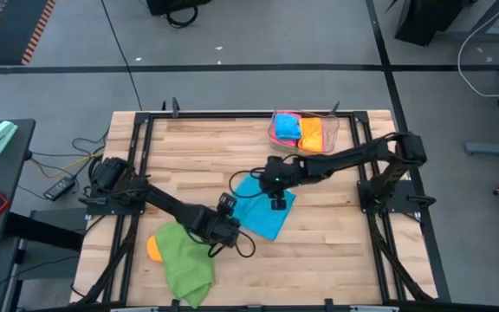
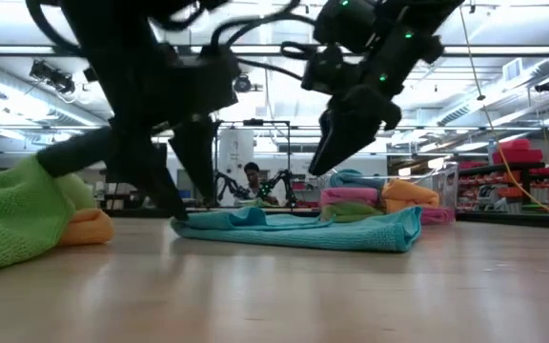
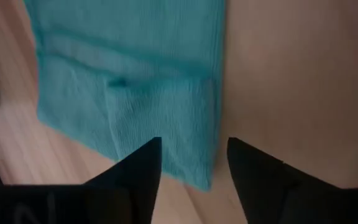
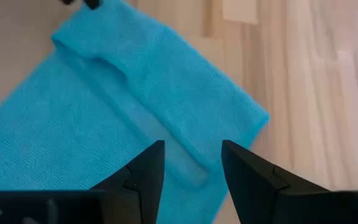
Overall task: Fold microfiber towels
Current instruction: Fold the blue towel
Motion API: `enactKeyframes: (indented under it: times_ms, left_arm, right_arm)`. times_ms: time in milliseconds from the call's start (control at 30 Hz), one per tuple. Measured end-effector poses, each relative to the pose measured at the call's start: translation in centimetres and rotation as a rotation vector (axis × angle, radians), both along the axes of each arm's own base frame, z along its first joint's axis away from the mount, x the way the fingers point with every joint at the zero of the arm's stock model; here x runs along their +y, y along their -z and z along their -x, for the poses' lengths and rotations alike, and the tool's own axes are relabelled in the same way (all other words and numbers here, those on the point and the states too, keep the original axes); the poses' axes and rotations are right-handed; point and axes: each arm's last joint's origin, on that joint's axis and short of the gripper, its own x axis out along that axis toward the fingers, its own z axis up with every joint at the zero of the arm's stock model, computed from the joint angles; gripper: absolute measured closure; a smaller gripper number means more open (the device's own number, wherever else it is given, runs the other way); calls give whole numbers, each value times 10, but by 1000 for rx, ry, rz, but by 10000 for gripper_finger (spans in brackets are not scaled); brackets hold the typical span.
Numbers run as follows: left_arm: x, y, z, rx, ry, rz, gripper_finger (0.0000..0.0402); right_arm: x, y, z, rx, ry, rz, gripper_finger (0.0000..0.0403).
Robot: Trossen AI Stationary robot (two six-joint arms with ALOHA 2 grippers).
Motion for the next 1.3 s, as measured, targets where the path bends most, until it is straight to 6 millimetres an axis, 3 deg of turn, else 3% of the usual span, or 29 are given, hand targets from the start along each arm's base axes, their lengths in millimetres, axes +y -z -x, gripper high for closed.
enactKeyframes:
  times_ms: [167,433,667,867,1033,1300]
  left_arm:
    - [-8,-7,-9,-121,-29,71,203]
    - [-10,-10,-16,-199,-55,114,225]
    - [-9,-9,-15,-190,-45,105,228]
    - [-3,-9,-17,-176,-51,92,232]
    - [-3,-9,-16,-170,-49,88,233]
    - [-3,-9,-16,-170,-48,88,235]
  right_arm:
    - [8,3,18,-18,2,12,235]
    - [7,32,29,-84,-109,125,235]
    - [5,34,25,-86,-209,280,235]
    - [1,57,17,-28,-272,354,235]
    - [0,65,15,14,-276,421,237]
    - [-7,65,15,10,-269,394,280]
